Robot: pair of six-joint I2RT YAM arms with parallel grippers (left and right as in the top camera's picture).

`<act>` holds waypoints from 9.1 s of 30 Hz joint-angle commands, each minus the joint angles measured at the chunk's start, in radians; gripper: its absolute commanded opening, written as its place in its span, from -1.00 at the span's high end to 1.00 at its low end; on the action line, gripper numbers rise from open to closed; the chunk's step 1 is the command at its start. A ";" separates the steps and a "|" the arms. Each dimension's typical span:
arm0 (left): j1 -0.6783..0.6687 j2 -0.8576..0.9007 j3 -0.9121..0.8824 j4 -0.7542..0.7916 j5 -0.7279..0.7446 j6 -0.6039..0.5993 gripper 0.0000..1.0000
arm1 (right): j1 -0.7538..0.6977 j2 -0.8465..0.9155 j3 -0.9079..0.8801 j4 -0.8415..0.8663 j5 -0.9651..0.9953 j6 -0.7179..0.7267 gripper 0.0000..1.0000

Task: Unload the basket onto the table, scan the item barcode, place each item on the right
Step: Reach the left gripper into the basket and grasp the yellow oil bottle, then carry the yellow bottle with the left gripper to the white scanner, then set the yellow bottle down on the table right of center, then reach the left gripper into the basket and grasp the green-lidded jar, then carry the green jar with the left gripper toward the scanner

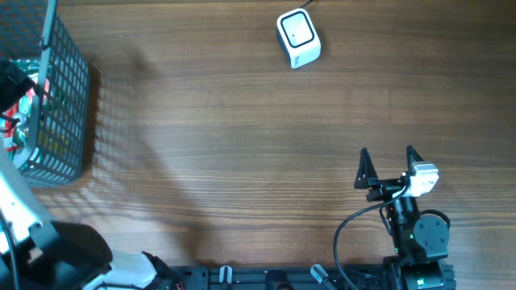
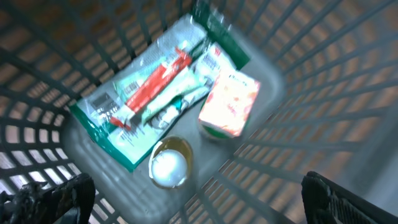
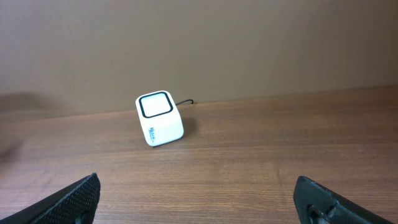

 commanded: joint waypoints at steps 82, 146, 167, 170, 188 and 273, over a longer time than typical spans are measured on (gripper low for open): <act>-0.504 -0.391 0.060 -0.099 0.182 -0.192 0.80 | -0.005 0.000 -0.001 0.003 -0.013 0.013 -0.99; -1.279 -0.094 0.076 0.261 -0.628 -0.322 -1.00 | -0.005 0.000 -0.001 0.003 -0.013 0.013 -0.99; 0.058 -0.013 0.073 0.136 0.098 -0.021 -0.99 | -0.005 0.000 -0.001 0.003 -0.014 0.013 -0.99; 0.091 0.063 0.073 0.108 0.104 -0.020 -0.99 | -0.005 0.000 -0.001 0.003 -0.013 0.013 -1.00; 0.079 0.336 0.064 0.143 0.284 0.133 -0.75 | -0.005 0.000 -0.001 0.003 -0.014 0.013 -1.00; -1.209 -0.241 -0.513 0.187 -0.050 -0.380 0.16 | -0.005 0.000 -0.001 0.003 -0.014 0.013 -0.99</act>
